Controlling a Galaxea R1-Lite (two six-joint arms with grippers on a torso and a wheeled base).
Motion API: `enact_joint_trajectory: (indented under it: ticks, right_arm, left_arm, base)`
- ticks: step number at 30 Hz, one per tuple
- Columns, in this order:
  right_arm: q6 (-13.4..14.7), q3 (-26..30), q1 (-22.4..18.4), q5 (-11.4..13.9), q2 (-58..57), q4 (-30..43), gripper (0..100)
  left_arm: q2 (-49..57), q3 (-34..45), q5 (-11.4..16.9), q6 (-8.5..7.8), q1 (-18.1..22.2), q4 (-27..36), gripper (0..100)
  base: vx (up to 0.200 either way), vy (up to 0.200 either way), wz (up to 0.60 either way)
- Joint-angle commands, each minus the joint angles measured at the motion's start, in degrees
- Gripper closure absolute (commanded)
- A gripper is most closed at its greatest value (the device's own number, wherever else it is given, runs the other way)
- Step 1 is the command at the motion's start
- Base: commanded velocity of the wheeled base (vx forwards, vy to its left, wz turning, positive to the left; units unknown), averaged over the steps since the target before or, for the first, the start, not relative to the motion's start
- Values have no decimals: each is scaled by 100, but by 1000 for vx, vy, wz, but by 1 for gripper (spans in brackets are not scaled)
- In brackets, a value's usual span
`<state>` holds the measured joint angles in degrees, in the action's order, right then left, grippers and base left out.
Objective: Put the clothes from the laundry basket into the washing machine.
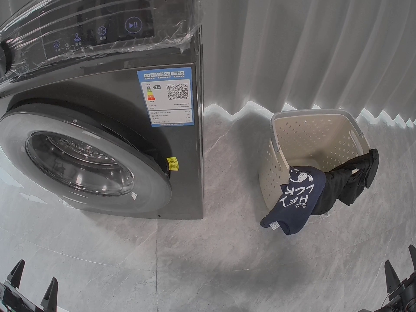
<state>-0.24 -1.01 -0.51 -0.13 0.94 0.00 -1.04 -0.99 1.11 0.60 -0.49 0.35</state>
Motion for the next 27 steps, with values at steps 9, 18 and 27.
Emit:
enact_joint_trajectory:
  ticks: [9, 18, 27]
  right_arm:
    - [-2, 101, 7, -4, -94, 0, 0]
    - [-2, 101, 7, -4, -94, 0, 0]
    - [-2, 101, 7, -4, -94, 0, 0]
  left_arm:
    - [104, 99, 12, 2, 5, 9, 0]
    - [104, 99, 12, 2, 5, 9, 0]
    - [104, 99, 3, -7, 5, 0, 0]
  base:
    - [0, 133, -200]
    - [0, 200, 0]
    - [0, 67, 0]
